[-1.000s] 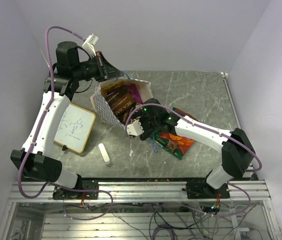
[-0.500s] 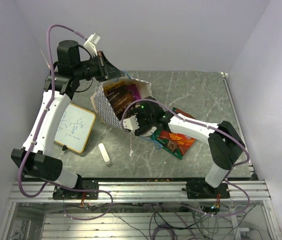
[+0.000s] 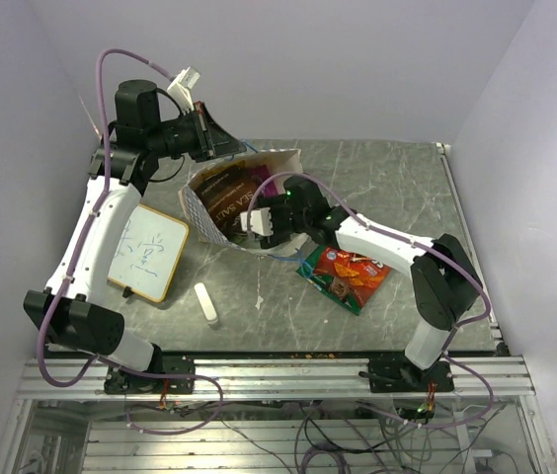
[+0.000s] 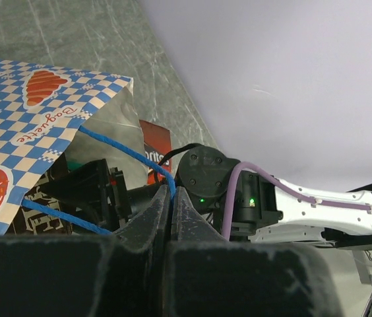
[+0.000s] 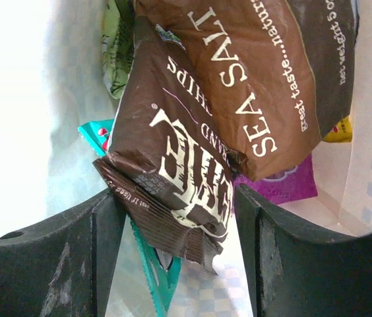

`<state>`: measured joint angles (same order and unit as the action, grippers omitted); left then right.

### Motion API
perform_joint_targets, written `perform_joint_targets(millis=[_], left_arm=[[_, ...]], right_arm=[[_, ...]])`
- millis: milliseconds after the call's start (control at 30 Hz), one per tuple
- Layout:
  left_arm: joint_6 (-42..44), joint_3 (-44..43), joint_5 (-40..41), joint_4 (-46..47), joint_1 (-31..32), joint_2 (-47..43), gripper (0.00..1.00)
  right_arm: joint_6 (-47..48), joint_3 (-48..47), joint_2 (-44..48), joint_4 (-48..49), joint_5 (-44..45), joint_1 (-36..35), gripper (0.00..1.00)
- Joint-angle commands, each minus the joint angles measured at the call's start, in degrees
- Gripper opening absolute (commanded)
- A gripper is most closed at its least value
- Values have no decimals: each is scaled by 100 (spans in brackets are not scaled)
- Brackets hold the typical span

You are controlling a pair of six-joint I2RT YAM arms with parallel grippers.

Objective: Take the snacks out of the paper bag
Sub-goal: Take out the snack from the paper bag.

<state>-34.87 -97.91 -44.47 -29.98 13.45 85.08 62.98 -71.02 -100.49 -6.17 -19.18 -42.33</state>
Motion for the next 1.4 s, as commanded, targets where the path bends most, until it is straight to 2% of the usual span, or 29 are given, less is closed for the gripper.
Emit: perform_joint_targets(millis=[0,367,700,867,1033,1267,1367], left_arm=[[31,-207,-167,44,52,-29,7],[111,-296,-84,-141,58,-28,7],[34,-273,-104,-79,56,4,7],[76,-299,-106,-155,59,26,7],[86,-321,-105,-150,57,50,7],[86,-336,-112,-161,53,70,7],[99,-343,-105,-179,60,57,7]], right_arm=[[-402,-27,213,562,-485,165,66],[-660,-265,267,414,-1188,295,70],[-344,-188,-37,651,-709,291,71],[285,-149,-149,199,-751,210,70],[795,23,-230,-88,-438,90,69],[864,161,-439,128,-404,75,67],[761,96,-516,183,-540,59,61]])
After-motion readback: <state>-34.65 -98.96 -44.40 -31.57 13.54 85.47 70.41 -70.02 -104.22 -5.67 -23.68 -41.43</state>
